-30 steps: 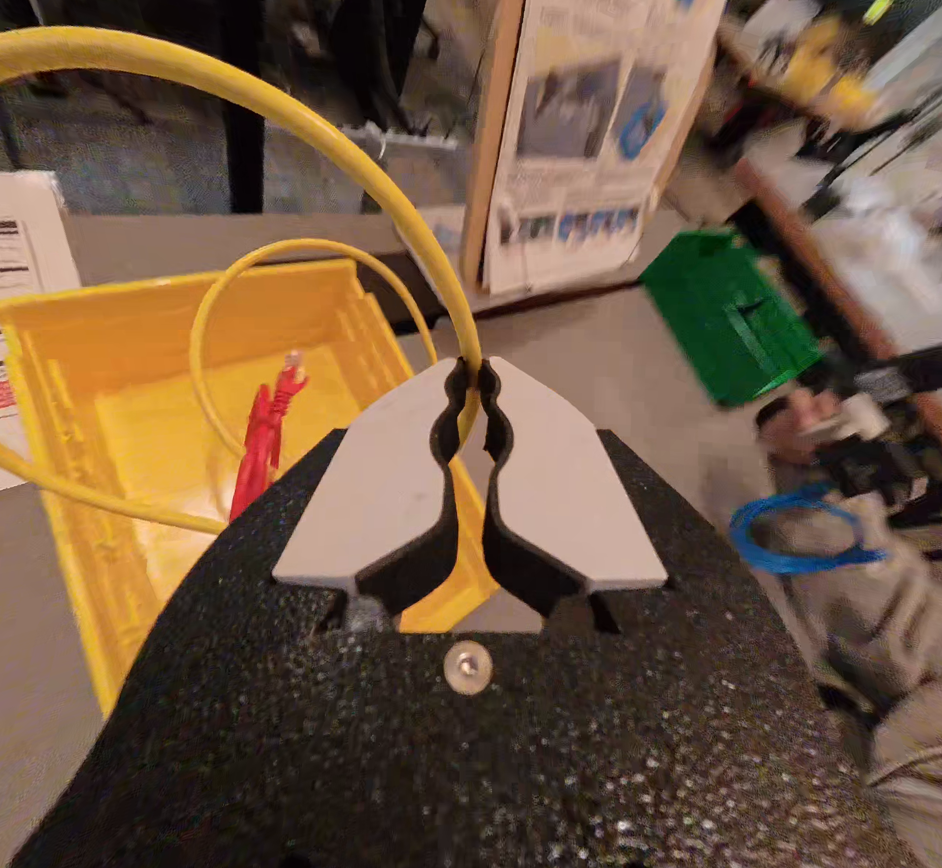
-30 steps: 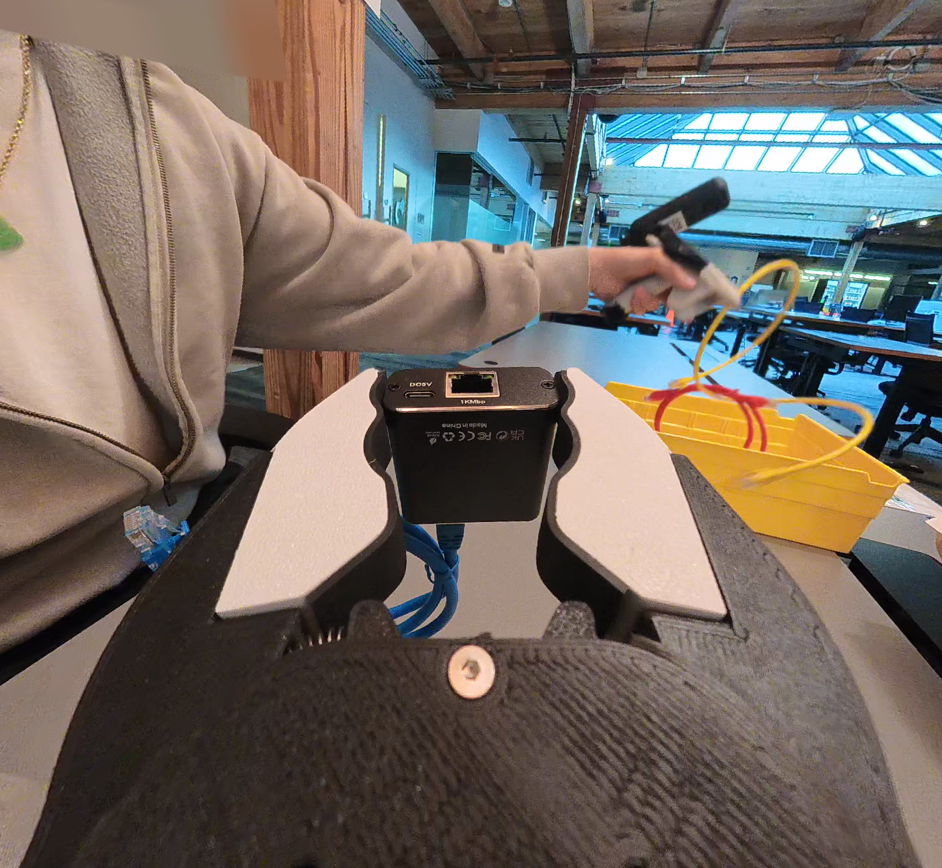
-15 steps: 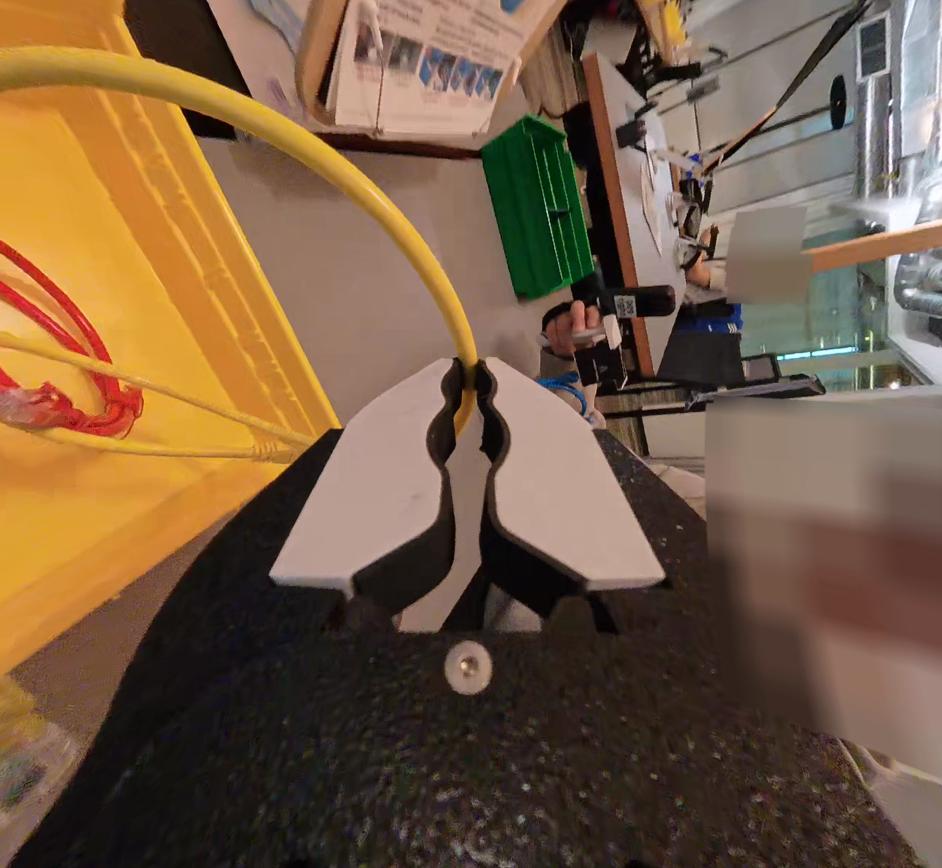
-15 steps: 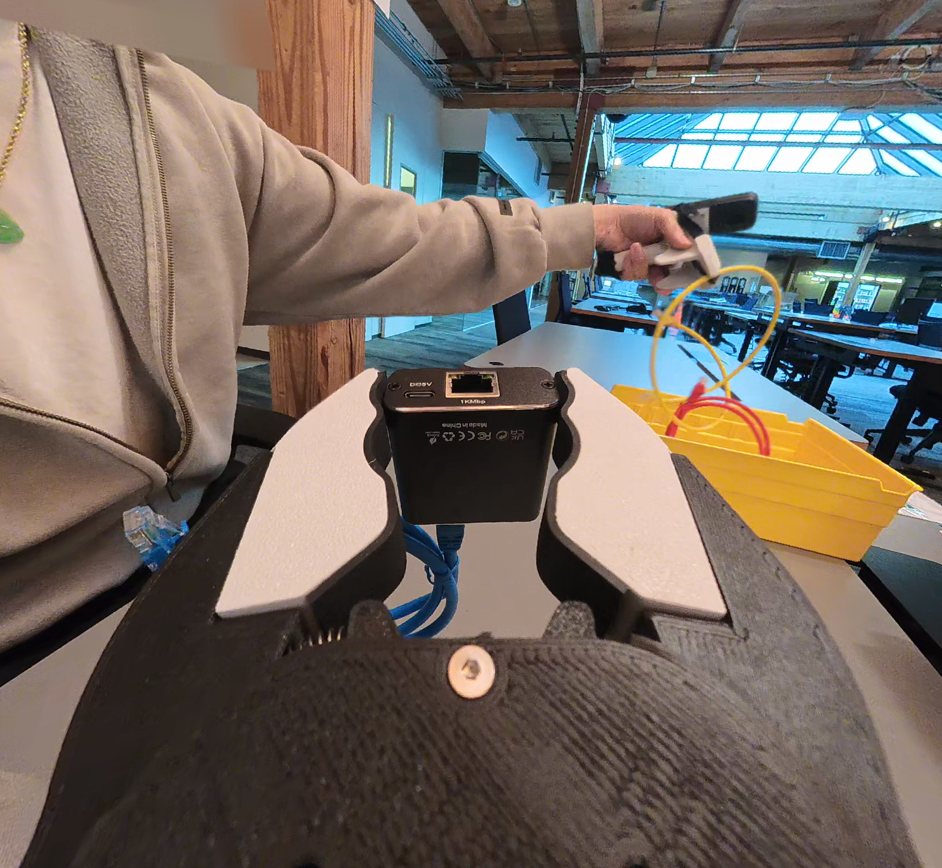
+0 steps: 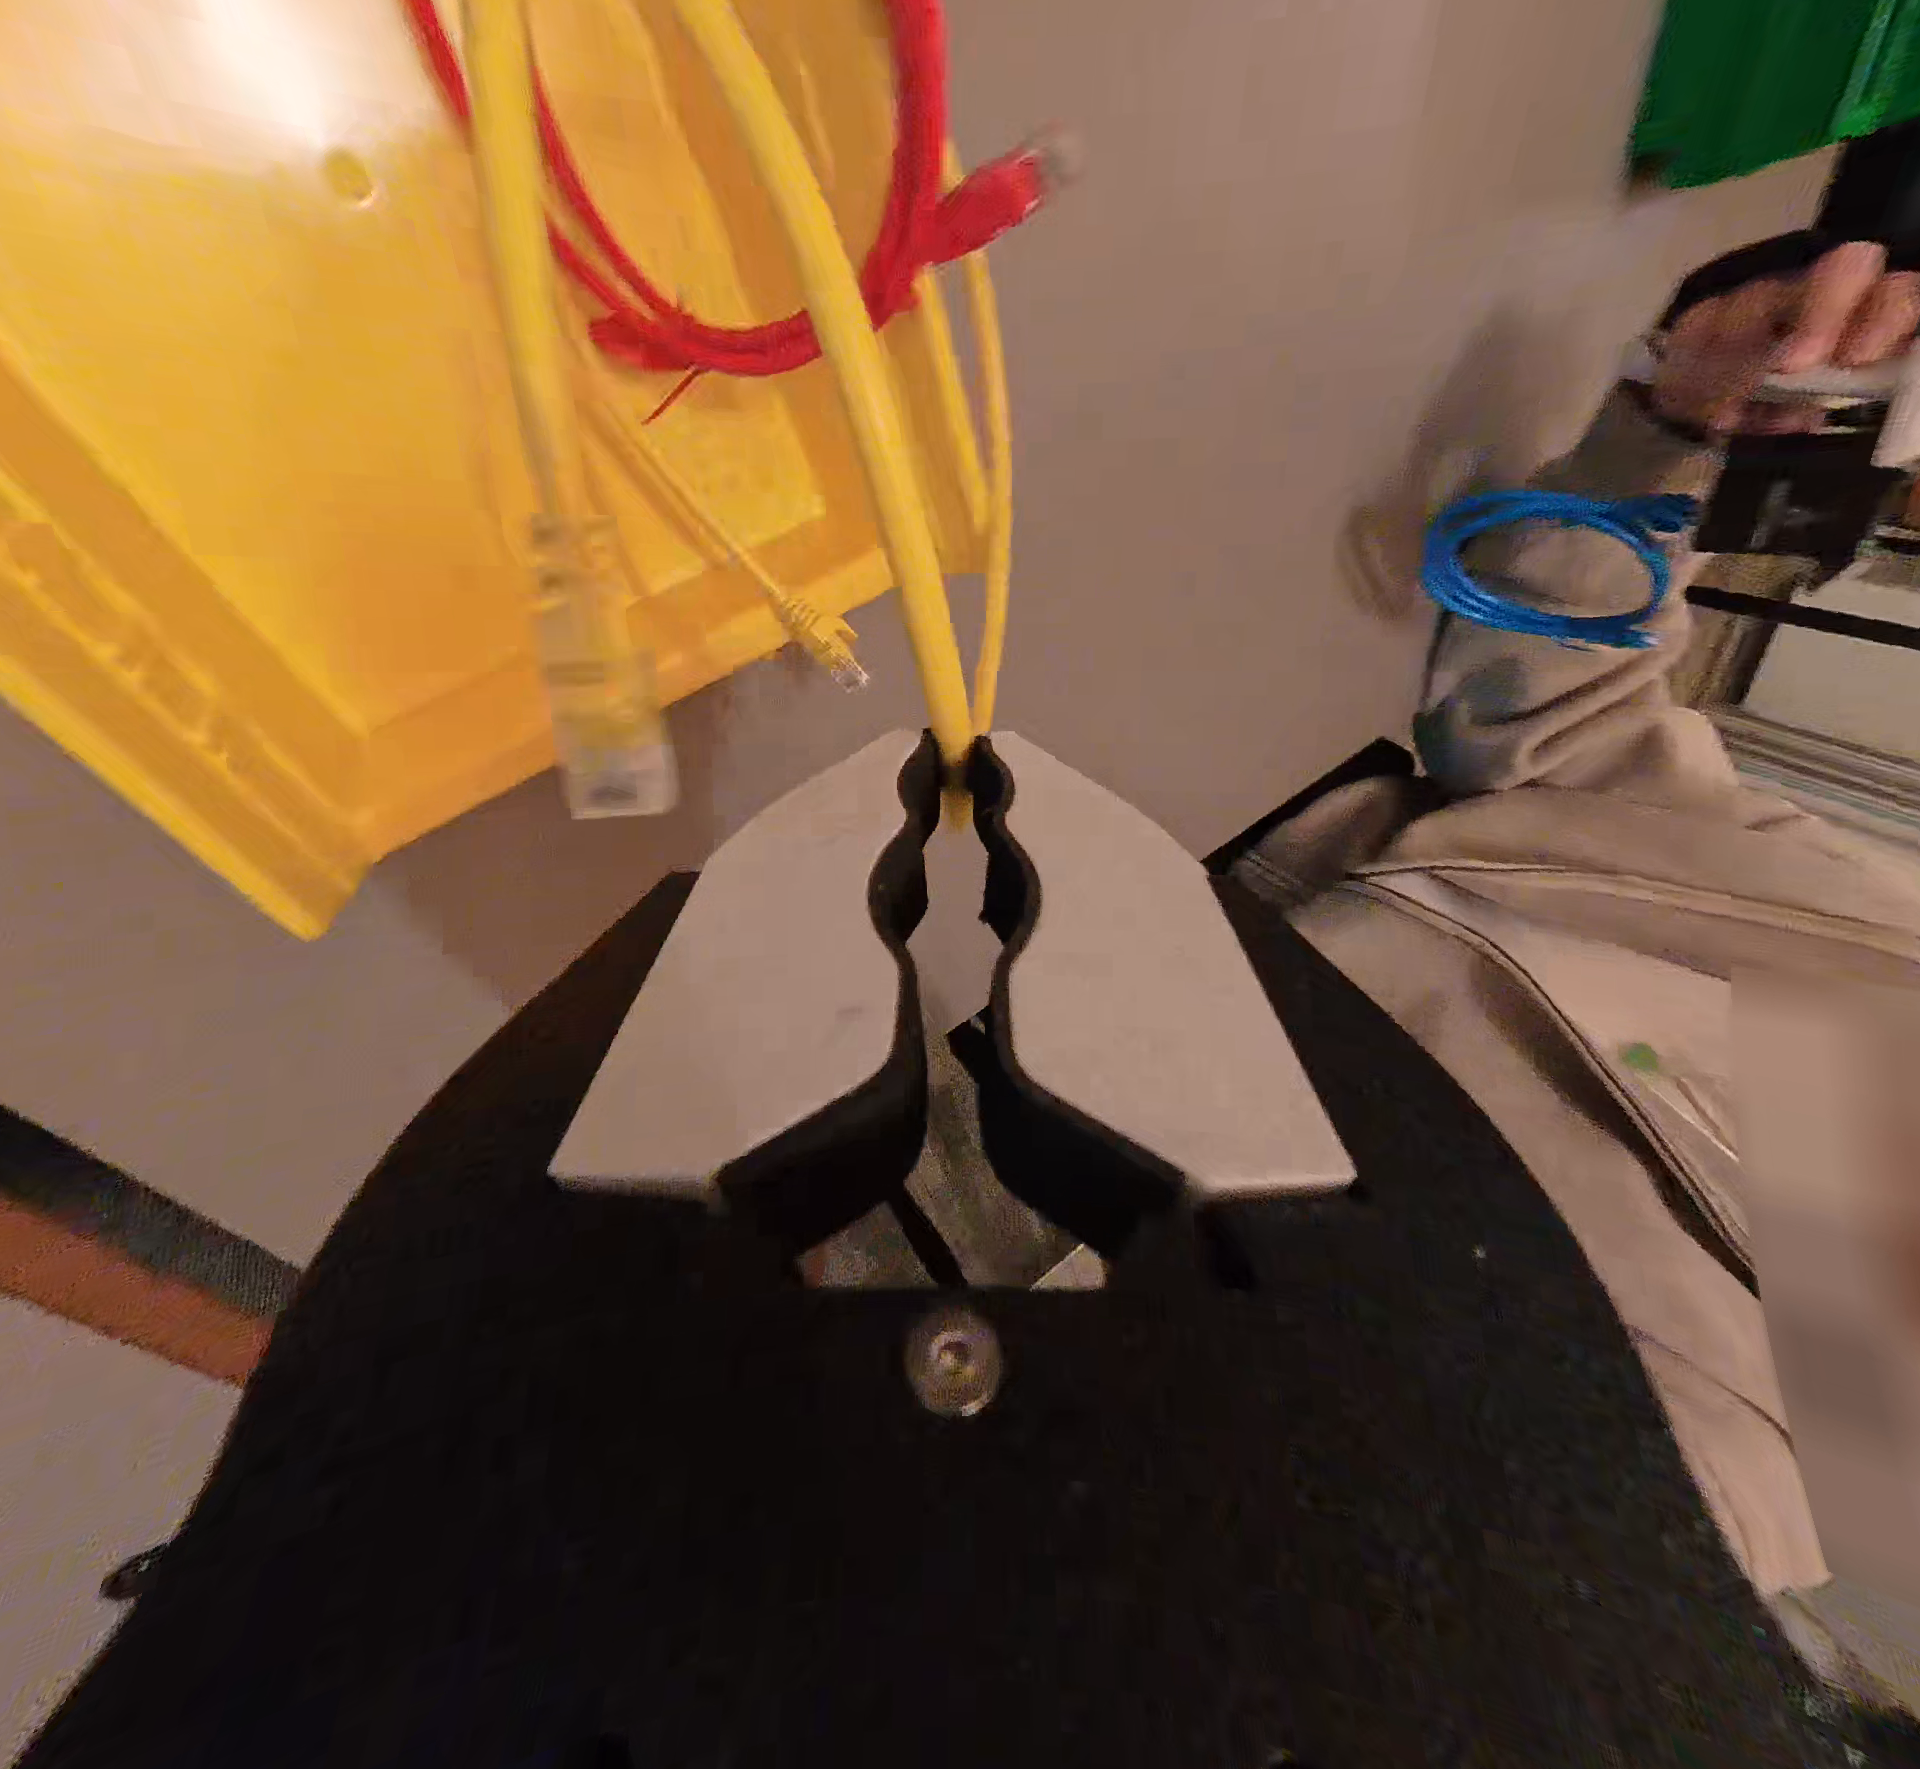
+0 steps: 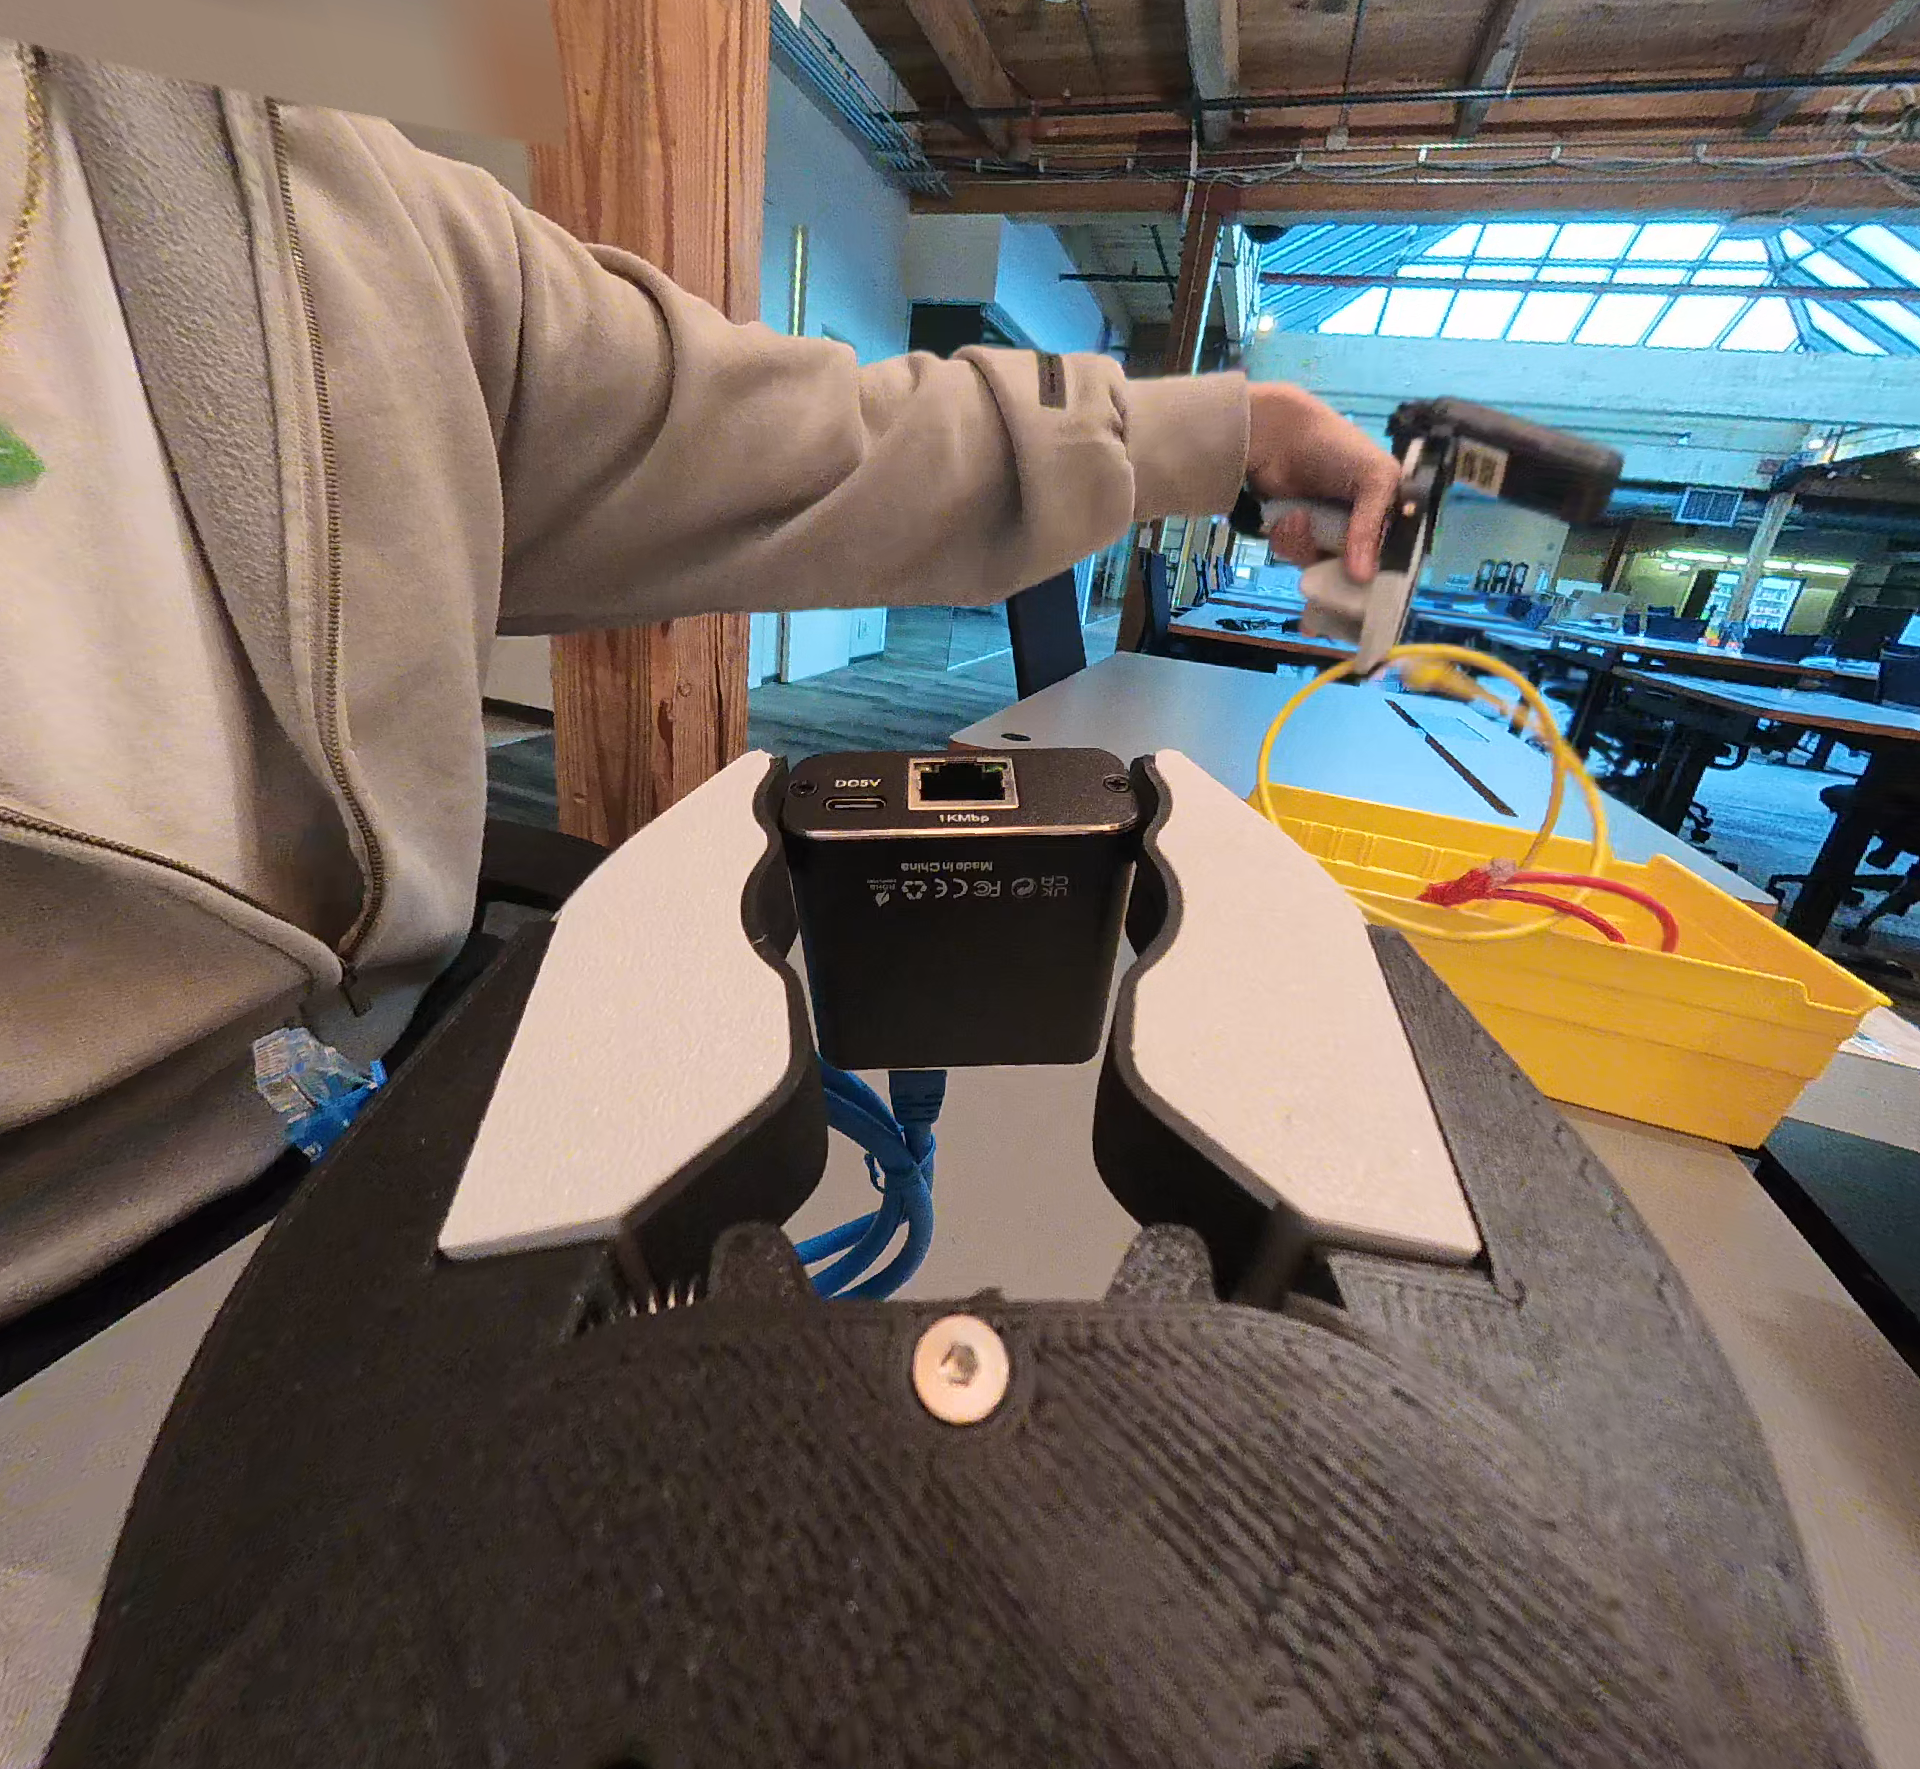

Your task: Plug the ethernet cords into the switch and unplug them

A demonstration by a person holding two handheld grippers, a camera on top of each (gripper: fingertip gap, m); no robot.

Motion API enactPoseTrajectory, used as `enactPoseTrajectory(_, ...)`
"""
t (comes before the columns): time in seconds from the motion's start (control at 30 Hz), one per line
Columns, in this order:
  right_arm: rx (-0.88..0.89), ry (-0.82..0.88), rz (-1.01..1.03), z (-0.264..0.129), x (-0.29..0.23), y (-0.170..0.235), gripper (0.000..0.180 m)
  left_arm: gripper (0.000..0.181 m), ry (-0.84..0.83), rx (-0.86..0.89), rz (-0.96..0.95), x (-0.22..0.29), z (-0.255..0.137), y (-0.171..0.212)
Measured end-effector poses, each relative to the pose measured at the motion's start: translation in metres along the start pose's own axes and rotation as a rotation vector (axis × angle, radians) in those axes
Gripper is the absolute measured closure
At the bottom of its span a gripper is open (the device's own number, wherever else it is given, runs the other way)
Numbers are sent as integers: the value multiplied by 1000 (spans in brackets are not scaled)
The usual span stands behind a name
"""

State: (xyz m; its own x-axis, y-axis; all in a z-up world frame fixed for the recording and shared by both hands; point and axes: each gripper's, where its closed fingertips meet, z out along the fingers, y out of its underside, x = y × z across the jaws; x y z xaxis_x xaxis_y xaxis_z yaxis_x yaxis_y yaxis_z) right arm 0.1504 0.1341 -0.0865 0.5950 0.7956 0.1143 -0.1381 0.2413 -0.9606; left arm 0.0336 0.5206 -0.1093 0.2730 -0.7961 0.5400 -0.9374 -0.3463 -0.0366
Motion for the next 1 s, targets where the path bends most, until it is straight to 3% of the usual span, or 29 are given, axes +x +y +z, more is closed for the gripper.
enactPoseTrajectory(0.2, 15, -5, -5, -1, -2, -4, 117, 175, -495, -364, -73, -64, 4, 51)
enactPoseTrajectory(0.27, 18, -6, -4, -1, -2, -4, 116, 176, -602, -517, 22, -58, -9, 66)
enactPoseTrajectory(0.33, 18, -5, -4, -2, -2, -4, 116, 175, -569, -608, 236, -32, -14, 72)
enactPoseTrajectory(0.4, 20, -6, -6, -2, -2, -5, 117, 176, -471, -582, 502, 2, -13, 67)
enactPoseTrajectory(0.5, 20, -8, -8, -2, -3, -6, 116, 176, -580, -451, 695, 23, -38, 43)
enactPoseTrajectory(0.67, 22, -17, -13, 0, -4, -7, 116, 175, -1071, -386, 1060, 24, -94, 5)
enactPoseTrajectory(0.77, 23, -20, -15, 1, -5, -8, 117, 175, -1287, -272, 1104, 36, -127, -11)
enactPoseTrajectory(0.87, 22, -26, -20, 3, -7, -10, 117, 176, -1390, -173, 1010, 38, -160, -12)
enactPoseTrajectory(0.93, 22, -28, -25, 3, -8, -11, 116, 176, -1394, -240, 1032, 36, -158, -3)
enactPoseTrajectory(1.0, 24, -29, -25, 3, -8, -11, 116, 175, -1302, -530, 1096, 22, -135, 26)
